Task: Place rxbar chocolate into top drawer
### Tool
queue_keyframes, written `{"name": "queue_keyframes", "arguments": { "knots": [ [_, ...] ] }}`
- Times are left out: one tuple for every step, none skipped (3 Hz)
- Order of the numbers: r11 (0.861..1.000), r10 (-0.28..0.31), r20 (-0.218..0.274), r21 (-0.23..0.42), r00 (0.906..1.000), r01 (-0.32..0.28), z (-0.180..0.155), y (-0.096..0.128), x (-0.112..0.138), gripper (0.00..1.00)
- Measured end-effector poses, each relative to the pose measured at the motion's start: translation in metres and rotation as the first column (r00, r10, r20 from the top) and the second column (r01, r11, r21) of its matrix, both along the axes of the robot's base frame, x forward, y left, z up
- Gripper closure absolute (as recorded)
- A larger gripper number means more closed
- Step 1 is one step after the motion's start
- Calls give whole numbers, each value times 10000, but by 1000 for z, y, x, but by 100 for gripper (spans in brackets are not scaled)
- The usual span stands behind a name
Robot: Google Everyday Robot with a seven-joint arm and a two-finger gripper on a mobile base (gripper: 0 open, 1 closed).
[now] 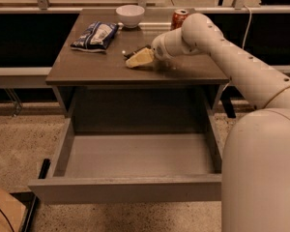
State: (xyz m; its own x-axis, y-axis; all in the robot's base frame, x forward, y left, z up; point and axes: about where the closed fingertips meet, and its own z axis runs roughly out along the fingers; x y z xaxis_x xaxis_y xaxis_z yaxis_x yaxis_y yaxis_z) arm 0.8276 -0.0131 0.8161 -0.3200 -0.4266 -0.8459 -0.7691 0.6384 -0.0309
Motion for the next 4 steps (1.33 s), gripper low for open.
{"name": "queue_keyframes", "arguments": {
  "knots": [
    [9995, -310, -33, 15, 9995, 310, -4, -4, -2, 50],
    [9995, -316, -29, 20, 9995, 316, 0, -4, -2, 81],
    [9995, -316, -29, 20, 9995, 316, 2, -4, -2, 100],
    [9995, -316, -29, 20, 9995, 316, 3, -4, -2, 100]
  ]
}}
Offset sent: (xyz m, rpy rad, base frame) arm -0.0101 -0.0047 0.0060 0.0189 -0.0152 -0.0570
